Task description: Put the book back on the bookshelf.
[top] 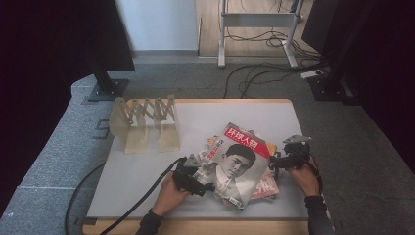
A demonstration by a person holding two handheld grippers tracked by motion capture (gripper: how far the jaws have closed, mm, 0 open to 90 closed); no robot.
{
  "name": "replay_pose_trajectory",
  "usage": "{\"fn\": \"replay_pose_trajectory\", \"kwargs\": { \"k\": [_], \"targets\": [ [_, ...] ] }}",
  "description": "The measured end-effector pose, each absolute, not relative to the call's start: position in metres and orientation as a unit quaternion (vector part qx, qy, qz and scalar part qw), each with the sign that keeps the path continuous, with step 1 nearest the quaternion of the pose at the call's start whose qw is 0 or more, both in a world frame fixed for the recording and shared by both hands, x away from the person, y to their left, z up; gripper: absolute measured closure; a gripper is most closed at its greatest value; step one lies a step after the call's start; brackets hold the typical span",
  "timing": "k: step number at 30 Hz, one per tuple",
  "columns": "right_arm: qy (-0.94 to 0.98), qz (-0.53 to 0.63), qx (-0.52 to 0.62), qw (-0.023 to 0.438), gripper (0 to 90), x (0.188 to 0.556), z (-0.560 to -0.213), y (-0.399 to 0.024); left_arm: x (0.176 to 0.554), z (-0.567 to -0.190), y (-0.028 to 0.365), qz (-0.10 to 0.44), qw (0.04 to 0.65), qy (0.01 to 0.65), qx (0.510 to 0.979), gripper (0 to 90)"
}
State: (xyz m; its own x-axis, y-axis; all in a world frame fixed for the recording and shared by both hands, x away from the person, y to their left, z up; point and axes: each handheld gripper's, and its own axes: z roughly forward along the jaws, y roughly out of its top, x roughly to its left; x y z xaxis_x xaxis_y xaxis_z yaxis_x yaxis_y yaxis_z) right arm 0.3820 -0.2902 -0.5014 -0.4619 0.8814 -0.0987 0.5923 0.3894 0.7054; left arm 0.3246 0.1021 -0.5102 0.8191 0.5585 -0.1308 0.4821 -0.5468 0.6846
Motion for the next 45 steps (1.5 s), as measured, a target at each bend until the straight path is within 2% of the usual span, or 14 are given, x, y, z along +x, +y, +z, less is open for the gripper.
{"fn": "replay_pose_trajectory", "kwargs": {
  "k": [15,18,26,34,45],
  "targets": [
    [0.795,0.303,0.47,0.235,1.9,0.413,-0.503,-0.288,0.297,-0.513,0.089,0.079,0.356,0.27,0.891,0.0],
    [0.789,0.317,0.472,0.232,1.9,0.409,-0.499,-0.292,0.3,-0.508,0.095,0.065,0.37,0.275,0.885,0.0],
    [0.787,0.344,0.459,0.226,0.7,0.389,-0.485,-0.295,0.313,-0.492,0.12,0.109,0.372,0.302,0.871,0.0],
    [0.798,0.356,0.44,0.206,0.0,0.373,-0.482,-0.284,0.321,-0.505,0.131,0.111,0.37,0.321,0.865,0.0],
    [0.808,0.362,0.43,0.176,0.0,0.373,-0.492,-0.272,0.321,-0.521,0.133,0.11,0.385,0.328,0.856,0.0]
  ]
}}
